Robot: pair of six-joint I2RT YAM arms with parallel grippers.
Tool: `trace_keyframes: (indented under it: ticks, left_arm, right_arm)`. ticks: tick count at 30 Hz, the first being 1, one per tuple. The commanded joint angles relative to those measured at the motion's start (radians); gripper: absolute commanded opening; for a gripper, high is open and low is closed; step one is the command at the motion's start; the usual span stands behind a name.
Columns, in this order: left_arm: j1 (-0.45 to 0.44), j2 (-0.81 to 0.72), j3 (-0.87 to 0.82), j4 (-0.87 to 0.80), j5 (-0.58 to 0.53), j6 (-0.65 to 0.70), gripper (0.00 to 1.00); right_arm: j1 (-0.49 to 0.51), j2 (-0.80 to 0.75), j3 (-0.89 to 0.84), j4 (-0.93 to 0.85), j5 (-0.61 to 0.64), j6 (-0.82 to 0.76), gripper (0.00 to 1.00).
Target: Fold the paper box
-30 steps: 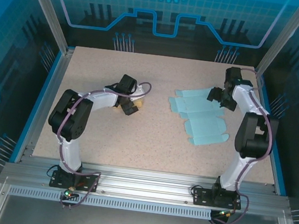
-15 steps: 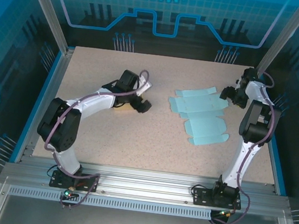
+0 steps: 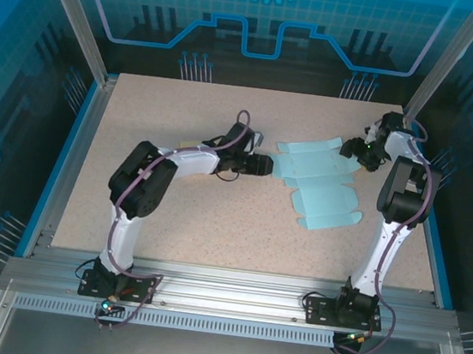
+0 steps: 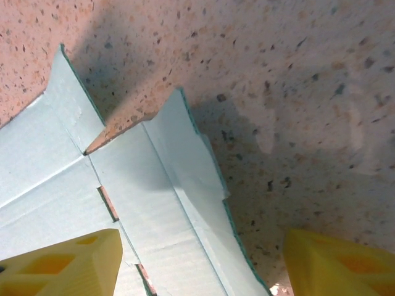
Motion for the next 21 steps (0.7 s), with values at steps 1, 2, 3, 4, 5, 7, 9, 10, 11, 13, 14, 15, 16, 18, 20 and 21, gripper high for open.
trace_keyframes:
  ticks: [1,2,3,4,5,7,9,10,11,13,14,15,16,18,20,21]
  left_arm:
    - [-0.019,0.046,0.083,-0.016,-0.014,-0.097,0.68]
    - [-0.025,0.067,0.101,-0.021,-0.016,-0.101,0.68]
    - [-0.026,0.084,0.115,-0.025,-0.016,-0.109,0.68]
    - [-0.025,0.105,0.134,-0.026,-0.012,-0.119,0.68]
    - [-0.026,0.126,0.149,-0.022,-0.008,-0.127,0.68]
    - [-0.025,0.159,0.187,-0.029,-0.008,-0.131,0.65]
    - [-0.025,0.184,0.219,-0.034,-0.014,-0.127,0.54]
    - [-0.025,0.194,0.234,-0.041,-0.020,-0.121,0.47]
    - [-0.026,0.199,0.247,-0.044,-0.025,-0.114,0.38]
    - [-0.026,0.203,0.259,-0.044,-0.039,-0.098,0.23]
    - [-0.026,0.201,0.261,-0.041,-0.045,-0.082,0.16]
    - [-0.026,0.196,0.258,-0.037,-0.048,-0.066,0.10]
    - [-0.026,0.186,0.251,-0.031,-0.052,-0.045,0.07]
    - [-0.026,0.152,0.219,-0.002,-0.067,0.009,0.02]
    - [-0.027,0.092,0.154,0.066,-0.088,0.076,0.00]
    - [-0.026,0.053,0.110,0.107,-0.100,0.123,0.00]
  right_arm:
    - [0.023,0.000,-0.023,0.015,-0.038,0.017,0.70]
    - [0.029,-0.003,-0.028,0.018,-0.036,0.017,0.70]
    - [0.033,-0.006,-0.032,0.020,-0.037,0.017,0.70]
    - [0.037,-0.009,-0.035,0.023,-0.037,0.018,0.70]
    - [0.042,-0.012,-0.040,0.026,-0.040,0.018,0.70]
    - [0.051,-0.017,-0.049,0.031,-0.040,0.021,0.69]
    - [0.058,-0.021,-0.058,0.036,-0.046,0.027,0.67]
    - [0.063,-0.024,-0.064,0.038,-0.048,0.030,0.67]
    - [0.066,-0.027,-0.072,0.042,-0.049,0.035,0.67]
    - [0.075,-0.038,-0.088,0.048,-0.052,0.043,0.67]
    - [0.082,-0.048,-0.098,0.051,-0.054,0.050,0.67]
    - [0.087,-0.059,-0.108,0.054,-0.054,0.054,0.67]
    - [0.095,-0.072,-0.124,0.058,-0.053,0.058,0.67]
    - [0.110,-0.110,-0.154,0.062,-0.036,0.073,0.67]
    - [0.127,-0.154,-0.200,0.077,-0.034,0.089,0.68]
    - [0.136,-0.182,-0.225,0.088,-0.035,0.098,0.68]
